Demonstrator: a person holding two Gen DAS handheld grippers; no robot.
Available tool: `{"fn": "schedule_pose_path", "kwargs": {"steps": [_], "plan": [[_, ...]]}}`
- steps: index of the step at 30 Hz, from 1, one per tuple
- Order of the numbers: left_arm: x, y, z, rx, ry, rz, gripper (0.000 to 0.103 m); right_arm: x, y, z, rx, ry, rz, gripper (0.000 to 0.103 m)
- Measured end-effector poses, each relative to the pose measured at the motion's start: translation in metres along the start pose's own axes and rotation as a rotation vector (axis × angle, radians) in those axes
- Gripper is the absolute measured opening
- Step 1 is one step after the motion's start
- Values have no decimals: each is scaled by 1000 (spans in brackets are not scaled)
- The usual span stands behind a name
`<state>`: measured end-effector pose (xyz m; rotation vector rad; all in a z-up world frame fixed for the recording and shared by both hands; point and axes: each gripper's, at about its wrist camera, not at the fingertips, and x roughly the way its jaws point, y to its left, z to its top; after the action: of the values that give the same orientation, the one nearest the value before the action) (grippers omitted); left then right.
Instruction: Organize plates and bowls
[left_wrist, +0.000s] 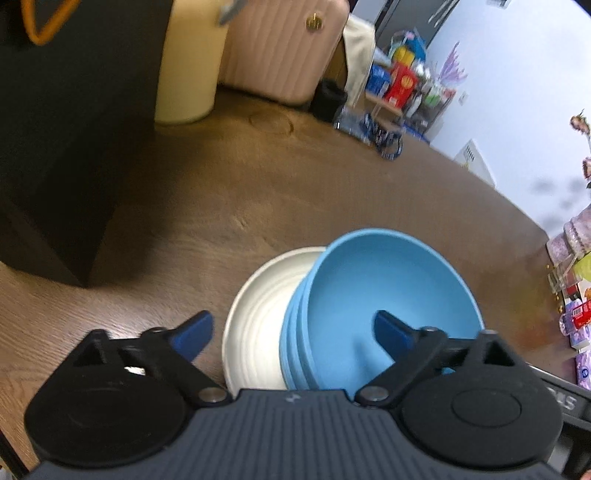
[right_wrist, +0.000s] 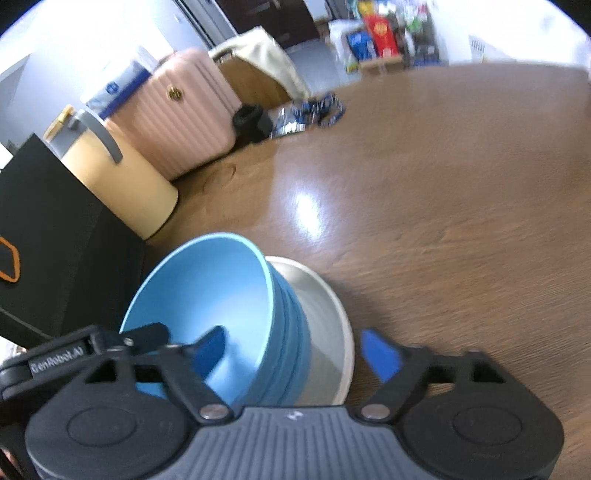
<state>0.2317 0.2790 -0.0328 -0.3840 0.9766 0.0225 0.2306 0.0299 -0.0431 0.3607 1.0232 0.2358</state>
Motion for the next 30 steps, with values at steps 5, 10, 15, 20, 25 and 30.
{"fn": "schedule_pose_path", "kwargs": {"steps": [5,10,15,20,25,30], "plan": [[-38,-5,-19,54,-186,13,103,-39,3,-14,-103,-131,-88,103],[-72,-20,-43,103,-296,4,103,-78,-2,-35,-171,-244,-161,103],[-96,-41,-69,127,-334,-13,103,-119,-19,-66,-202,-316,-205,103],[-109,-65,-104,166,-331,-2,103,-152,-40,-98,-203,-351,-224,103],[-127,-83,-144,223,-333,1,103,-180,-62,-126,-166,-370,-236,103],[-151,-89,-179,246,-357,3,103,-204,-72,-152,-160,-396,-234,103]]}}
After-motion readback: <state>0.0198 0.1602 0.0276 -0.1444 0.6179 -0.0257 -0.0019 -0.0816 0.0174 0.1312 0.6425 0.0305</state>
